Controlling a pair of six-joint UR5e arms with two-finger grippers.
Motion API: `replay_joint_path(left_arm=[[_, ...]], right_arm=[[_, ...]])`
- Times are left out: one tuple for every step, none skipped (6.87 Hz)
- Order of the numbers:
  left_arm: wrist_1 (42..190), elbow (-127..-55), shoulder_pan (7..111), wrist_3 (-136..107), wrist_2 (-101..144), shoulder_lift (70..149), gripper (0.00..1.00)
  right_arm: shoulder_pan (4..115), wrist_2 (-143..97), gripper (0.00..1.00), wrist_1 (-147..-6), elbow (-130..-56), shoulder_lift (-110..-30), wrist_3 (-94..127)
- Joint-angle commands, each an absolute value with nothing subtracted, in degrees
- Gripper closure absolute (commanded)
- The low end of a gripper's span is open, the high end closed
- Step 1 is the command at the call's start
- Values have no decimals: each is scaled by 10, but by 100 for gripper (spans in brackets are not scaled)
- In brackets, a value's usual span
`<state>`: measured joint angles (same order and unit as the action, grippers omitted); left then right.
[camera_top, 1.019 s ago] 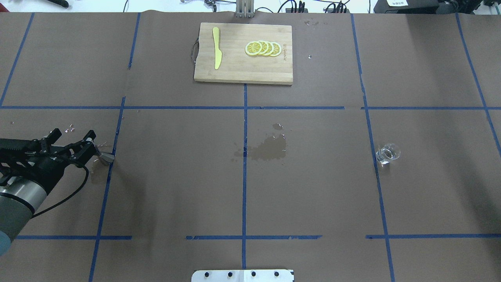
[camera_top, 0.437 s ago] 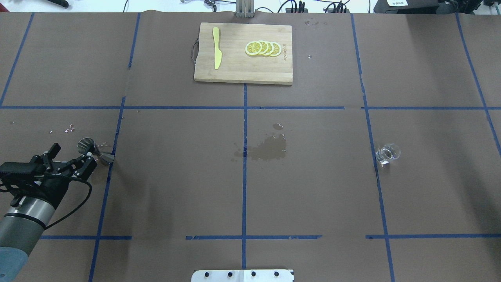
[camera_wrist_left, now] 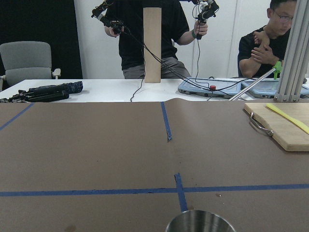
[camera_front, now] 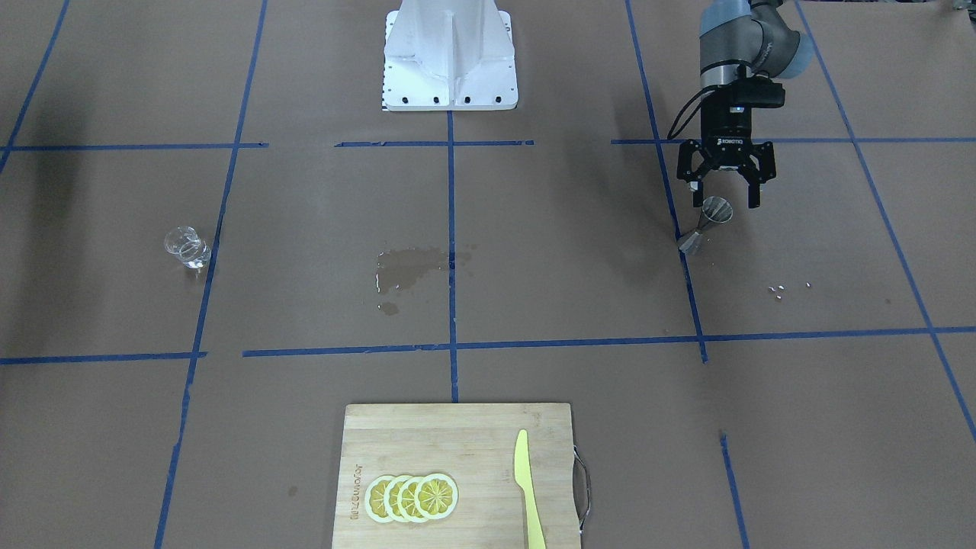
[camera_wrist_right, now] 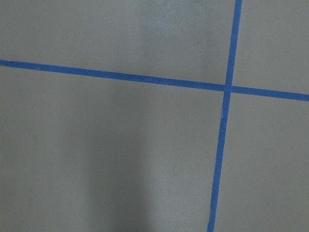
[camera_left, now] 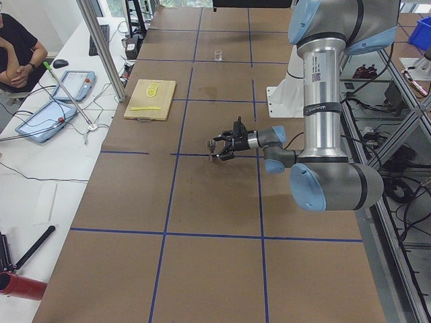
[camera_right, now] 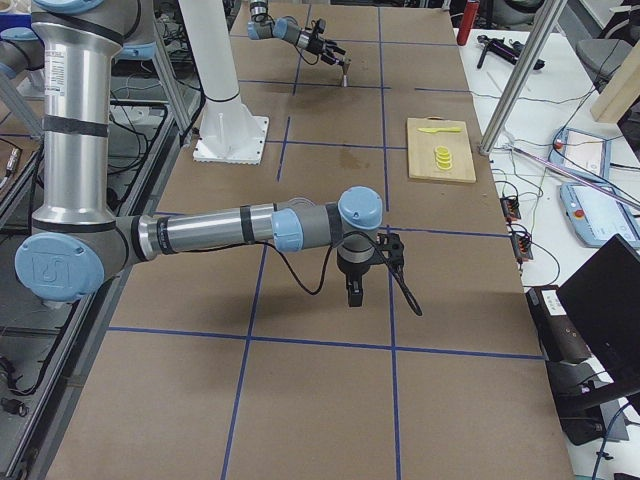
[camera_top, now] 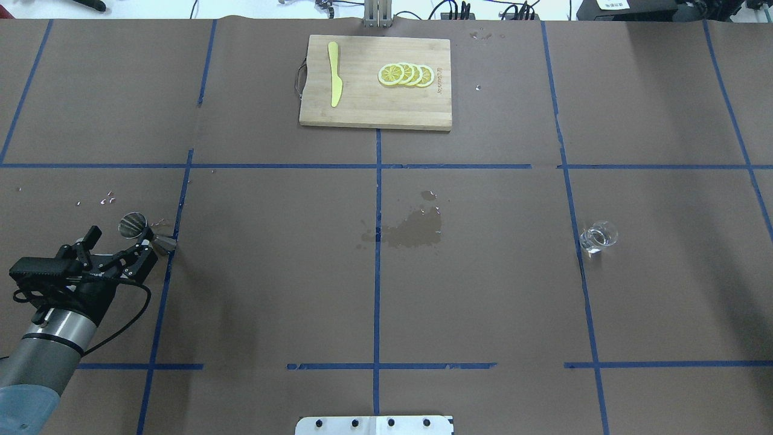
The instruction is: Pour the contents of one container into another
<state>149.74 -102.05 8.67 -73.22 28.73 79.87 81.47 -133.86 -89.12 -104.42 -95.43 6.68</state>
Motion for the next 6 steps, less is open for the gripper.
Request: replay_joint_path(left_arm=[[1497,-979,86,-732,286,833,1],[1498,-963,86,-732,286,845,1],[1498,-953,86,-732,286,847,6],[1501,-938,86,-733,286,856,7],[1501,-927,86,-733,286,866,13],[1502,-926,86,-734,286,867,25]], right_arm=[[815,-1339,0,-891,-1043,-956,67],[815,-1339,0,-891,-1043,-957,67],[815,-1339,0,-891,-1042,-957,67],[815,-1338,0,-891,-1042,-957,67],[815,-1338,0,-891,-1042,-957,67],[815,-1338,0,-891,-1042,-957,67]])
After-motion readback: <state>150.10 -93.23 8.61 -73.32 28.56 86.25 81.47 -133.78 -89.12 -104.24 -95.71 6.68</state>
